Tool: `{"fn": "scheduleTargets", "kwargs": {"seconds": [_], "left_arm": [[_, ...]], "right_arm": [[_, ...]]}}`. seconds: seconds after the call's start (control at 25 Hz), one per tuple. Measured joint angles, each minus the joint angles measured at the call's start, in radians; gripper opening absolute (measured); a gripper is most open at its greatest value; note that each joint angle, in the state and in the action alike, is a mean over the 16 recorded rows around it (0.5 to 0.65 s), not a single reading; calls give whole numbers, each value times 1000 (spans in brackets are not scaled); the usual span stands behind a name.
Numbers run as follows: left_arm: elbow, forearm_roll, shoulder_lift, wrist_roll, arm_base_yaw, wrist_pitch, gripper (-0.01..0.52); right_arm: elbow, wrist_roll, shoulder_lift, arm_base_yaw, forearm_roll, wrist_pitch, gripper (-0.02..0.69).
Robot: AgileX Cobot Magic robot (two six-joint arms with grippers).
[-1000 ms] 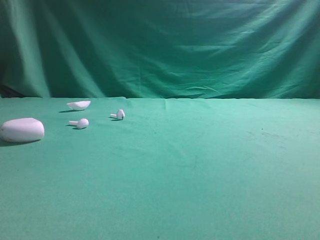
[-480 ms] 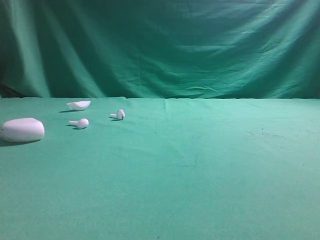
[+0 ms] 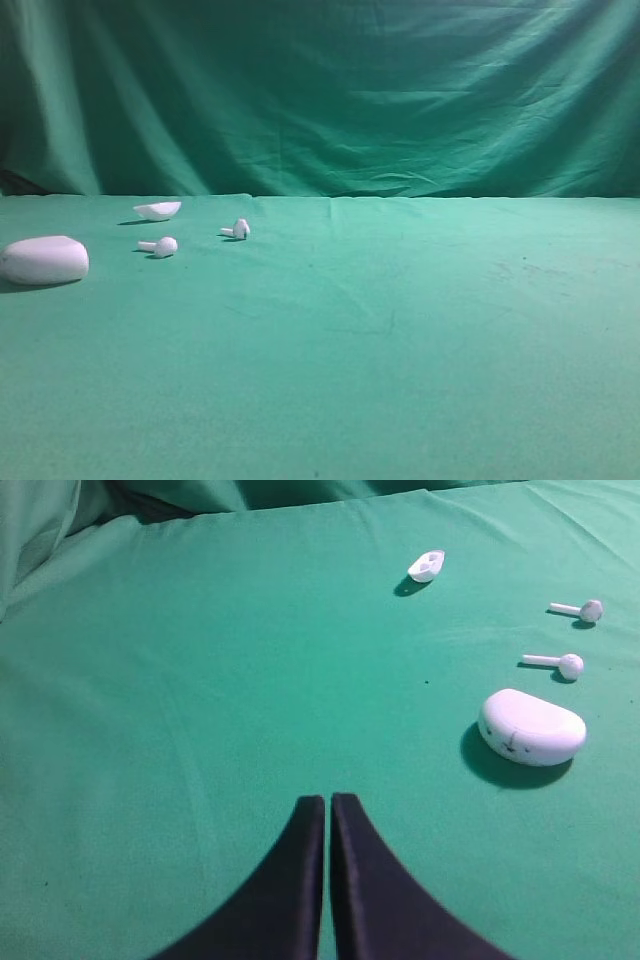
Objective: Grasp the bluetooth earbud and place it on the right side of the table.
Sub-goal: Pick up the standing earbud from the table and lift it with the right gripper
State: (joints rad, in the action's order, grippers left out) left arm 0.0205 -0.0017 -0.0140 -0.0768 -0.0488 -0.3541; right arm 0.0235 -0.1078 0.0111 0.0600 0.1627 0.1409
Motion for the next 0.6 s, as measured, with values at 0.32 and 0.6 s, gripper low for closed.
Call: {"fn": "scheduleTargets", "kwargs": {"seconds": [0.32,0.6], "left_arm": [[0,0,0,0,0,0,0],[0,0,0,0,0,0,0]], "right_arm": [[-107,2,-89,0,57,-41,0],[-286,-29,-327,0,60,215,0]]}}
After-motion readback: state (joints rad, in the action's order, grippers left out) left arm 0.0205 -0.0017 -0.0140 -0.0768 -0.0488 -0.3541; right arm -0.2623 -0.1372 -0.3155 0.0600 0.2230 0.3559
